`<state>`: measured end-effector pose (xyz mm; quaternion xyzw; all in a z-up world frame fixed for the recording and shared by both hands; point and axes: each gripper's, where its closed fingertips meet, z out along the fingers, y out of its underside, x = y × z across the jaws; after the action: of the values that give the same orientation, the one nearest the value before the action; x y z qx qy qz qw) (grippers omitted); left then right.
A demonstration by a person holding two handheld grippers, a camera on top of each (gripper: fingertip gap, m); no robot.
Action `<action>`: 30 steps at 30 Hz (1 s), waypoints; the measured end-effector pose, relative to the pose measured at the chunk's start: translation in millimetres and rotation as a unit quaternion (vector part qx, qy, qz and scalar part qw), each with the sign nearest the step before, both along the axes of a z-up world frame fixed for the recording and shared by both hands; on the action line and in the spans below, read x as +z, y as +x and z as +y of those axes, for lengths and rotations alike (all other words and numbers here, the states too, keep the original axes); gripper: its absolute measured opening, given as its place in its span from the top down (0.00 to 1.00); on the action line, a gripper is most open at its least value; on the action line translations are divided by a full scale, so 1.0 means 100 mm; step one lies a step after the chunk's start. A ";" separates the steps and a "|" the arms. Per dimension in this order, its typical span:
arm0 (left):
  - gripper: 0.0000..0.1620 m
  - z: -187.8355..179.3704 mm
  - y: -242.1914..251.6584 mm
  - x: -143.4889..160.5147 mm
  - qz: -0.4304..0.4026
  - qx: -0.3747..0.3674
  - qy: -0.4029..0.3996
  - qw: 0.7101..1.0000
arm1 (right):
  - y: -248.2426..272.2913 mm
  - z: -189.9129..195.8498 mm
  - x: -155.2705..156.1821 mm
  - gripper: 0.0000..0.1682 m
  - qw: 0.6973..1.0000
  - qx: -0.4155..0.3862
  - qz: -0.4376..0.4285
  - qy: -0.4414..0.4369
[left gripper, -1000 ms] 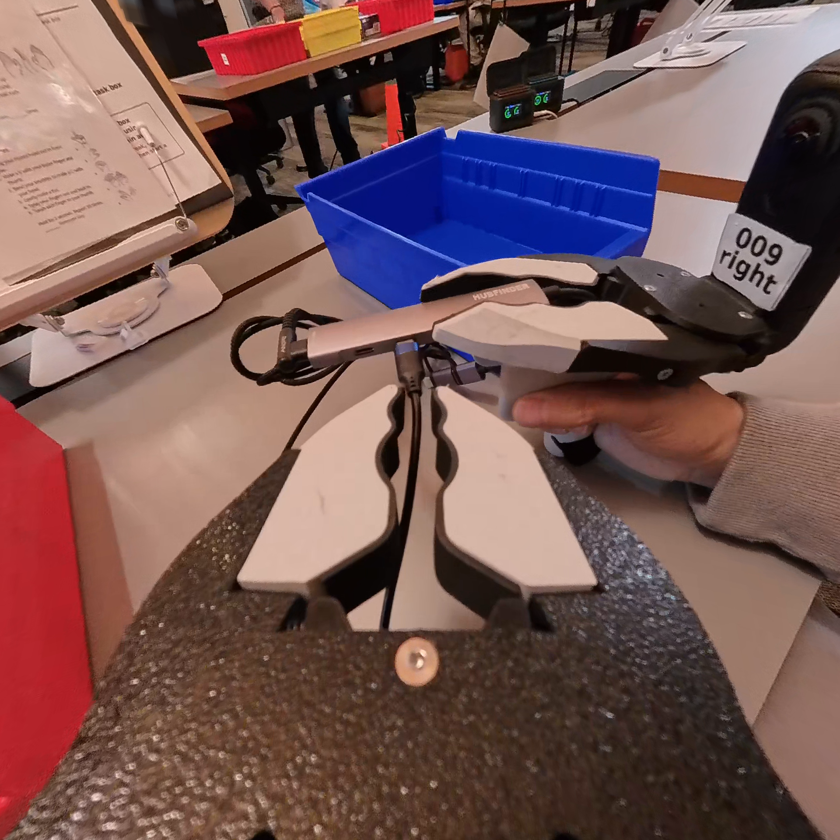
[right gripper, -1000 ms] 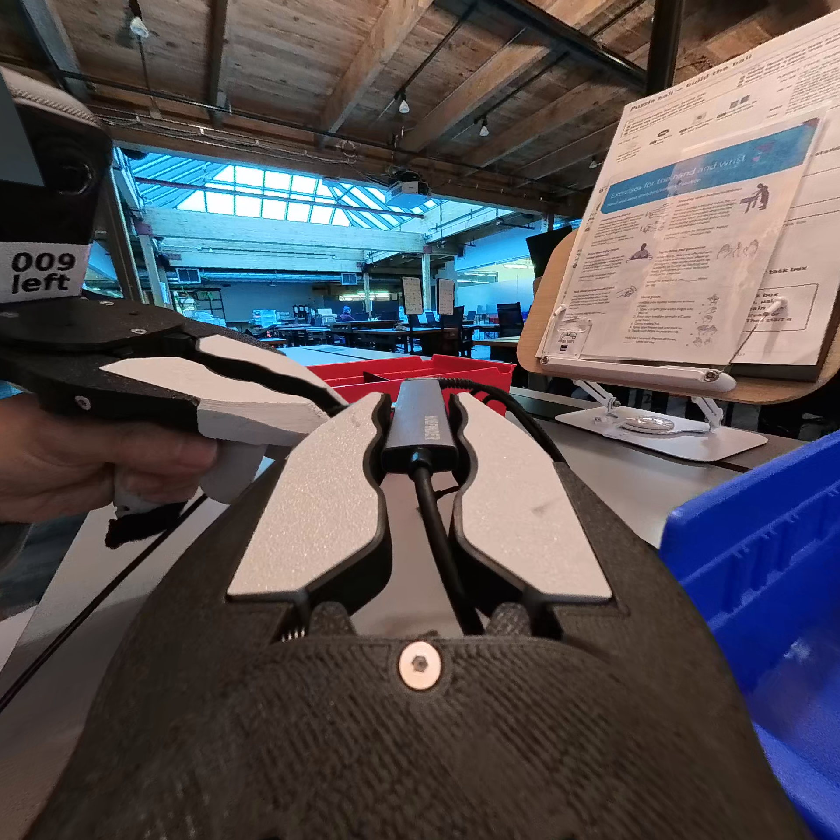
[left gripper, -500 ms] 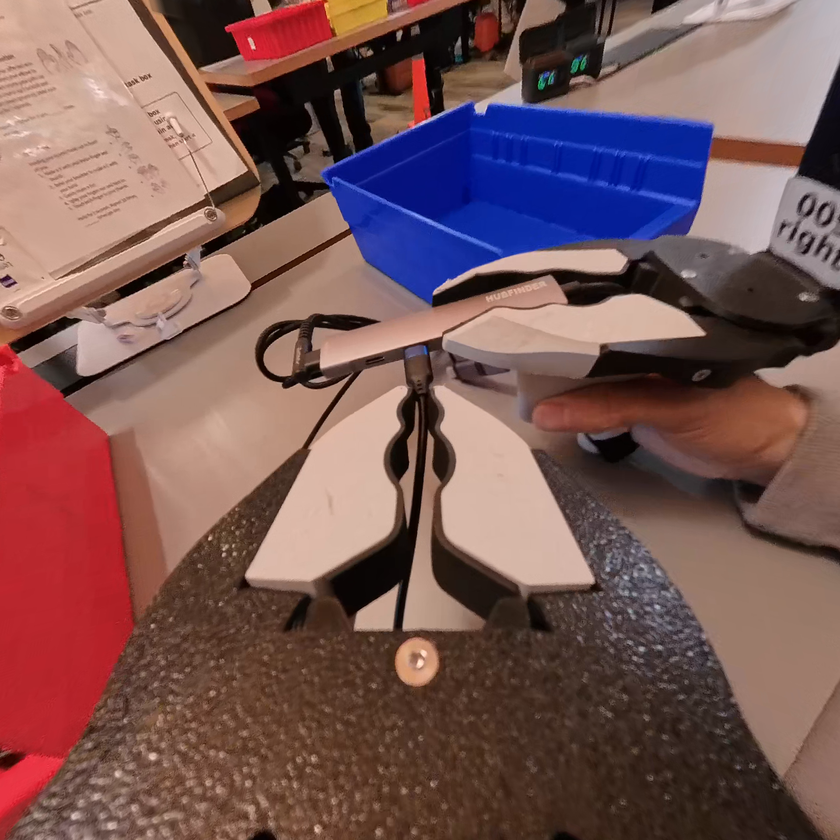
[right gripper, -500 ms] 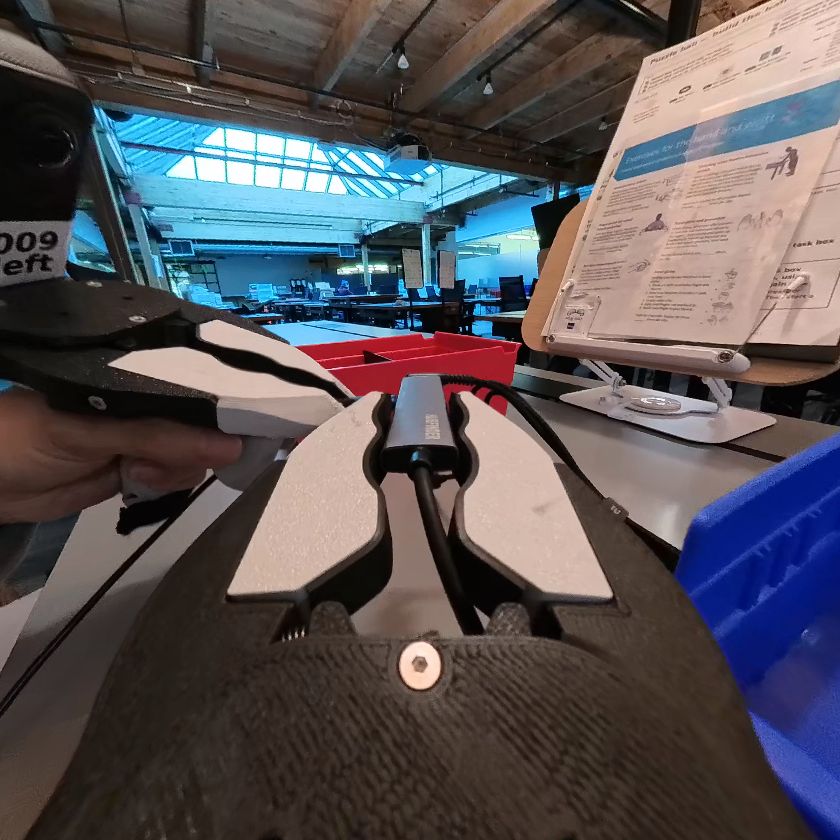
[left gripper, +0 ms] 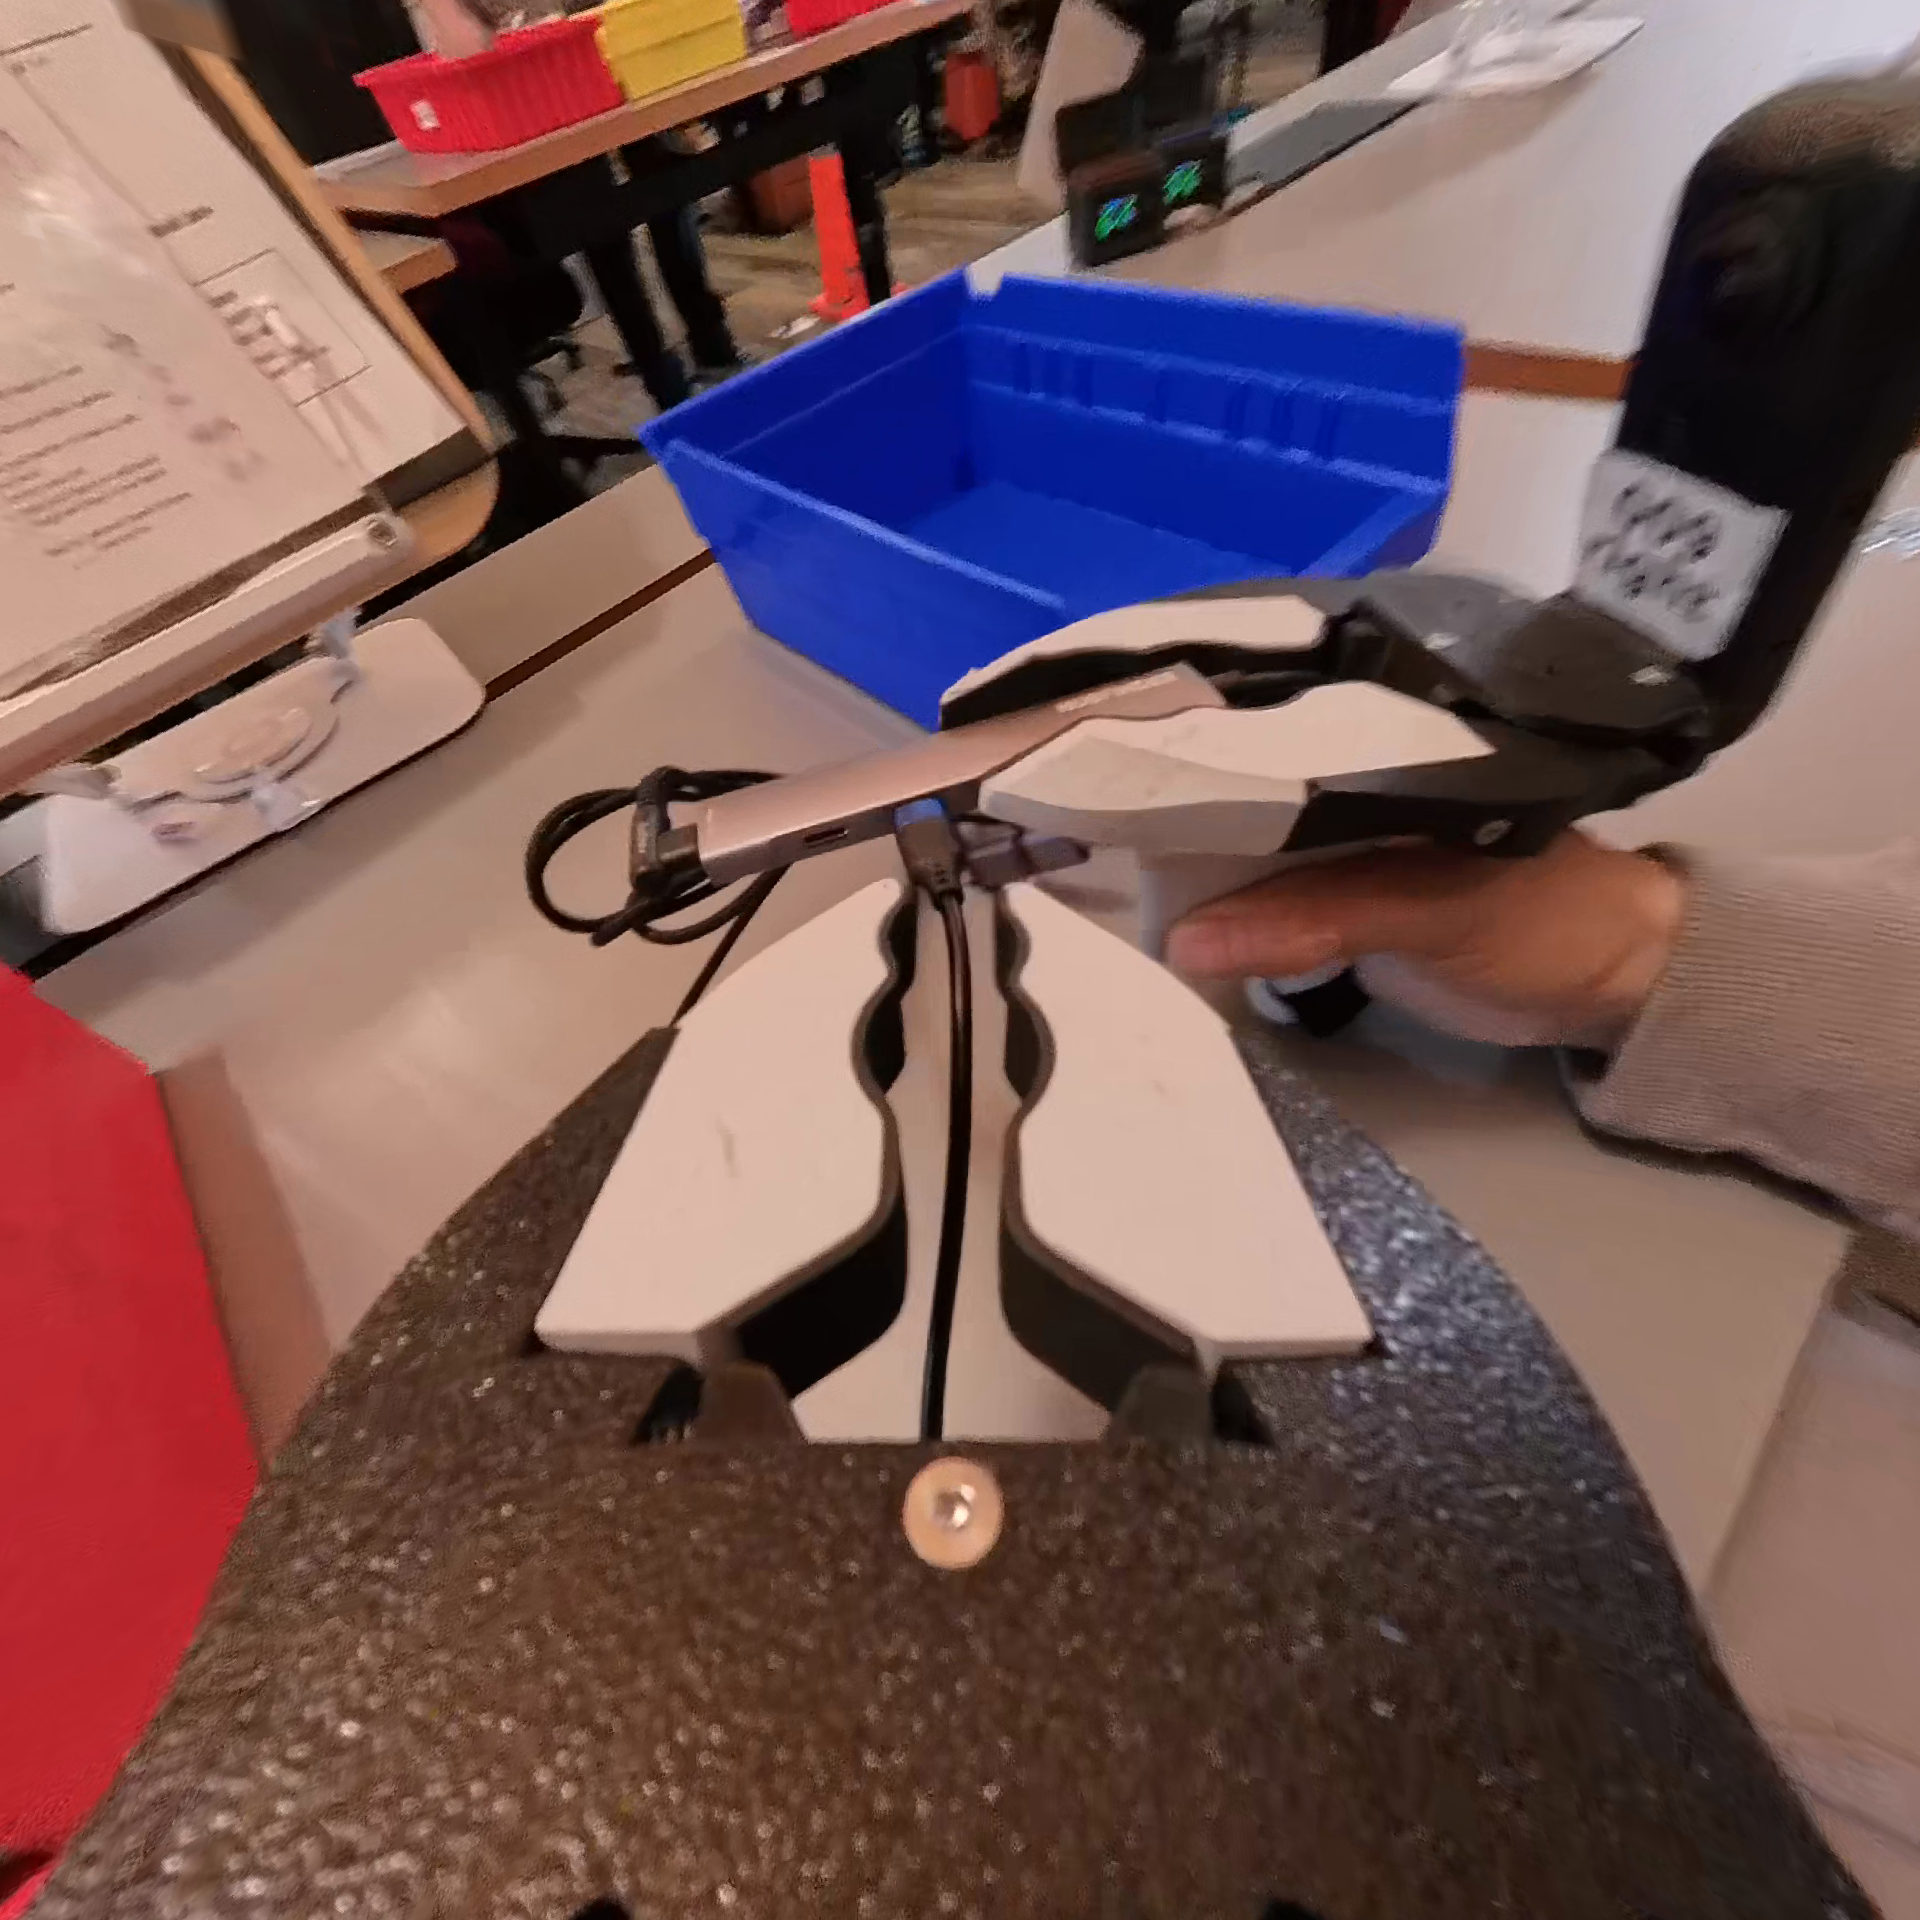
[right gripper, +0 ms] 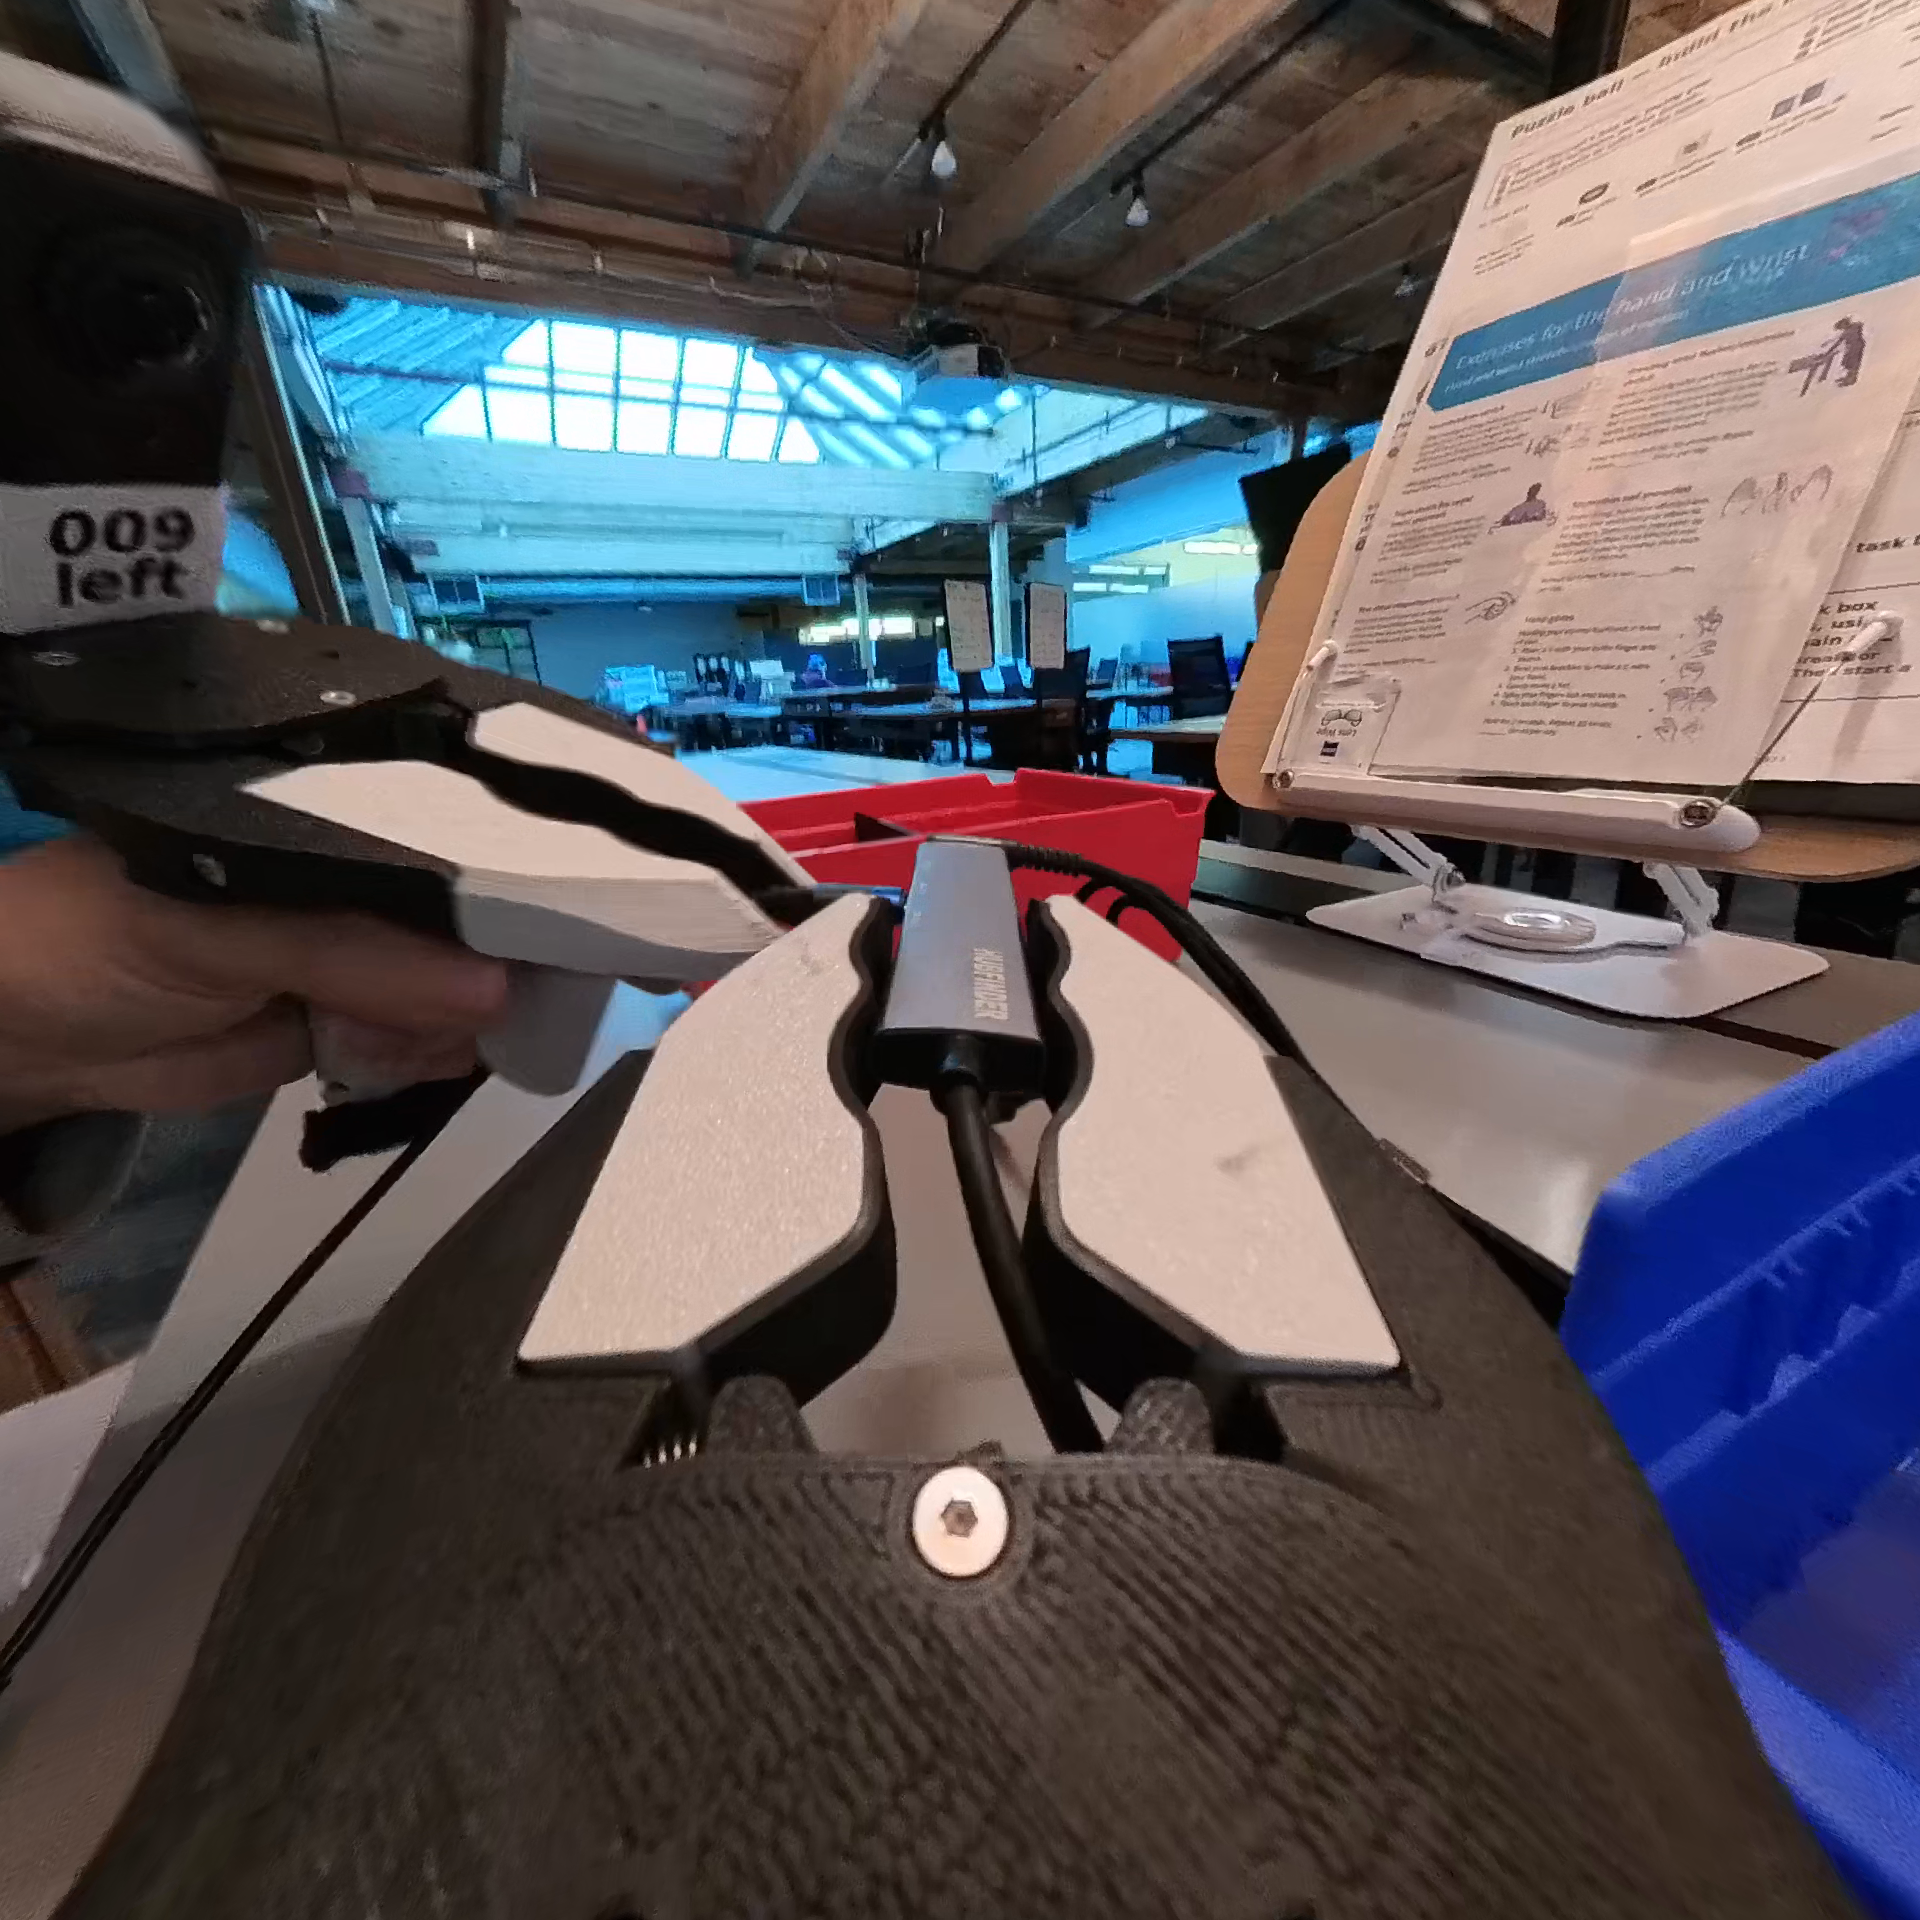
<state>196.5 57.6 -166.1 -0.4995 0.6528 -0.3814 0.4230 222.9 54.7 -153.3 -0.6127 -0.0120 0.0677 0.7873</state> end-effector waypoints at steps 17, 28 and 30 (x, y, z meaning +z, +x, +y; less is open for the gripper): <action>0.83 1.34 -0.70 -0.37 -0.062 0.101 -0.019 0.993 | -0.07 -0.06 0.34 0.85 0.999 0.016 -0.046 -0.015; 0.88 1.19 -0.85 -0.23 -0.160 0.076 0.062 0.982 | 0.40 -0.22 1.85 0.85 0.999 0.015 -0.016 0.041; 0.89 1.20 -0.89 -0.19 -0.173 0.077 0.058 0.980 | 0.63 -0.33 2.18 0.85 0.998 -0.022 -0.044 0.049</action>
<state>107.9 177.5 -185.4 -0.4496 0.5503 -0.3899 0.5857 286.0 22.0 64.6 -0.5762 -0.0363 0.0225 0.8162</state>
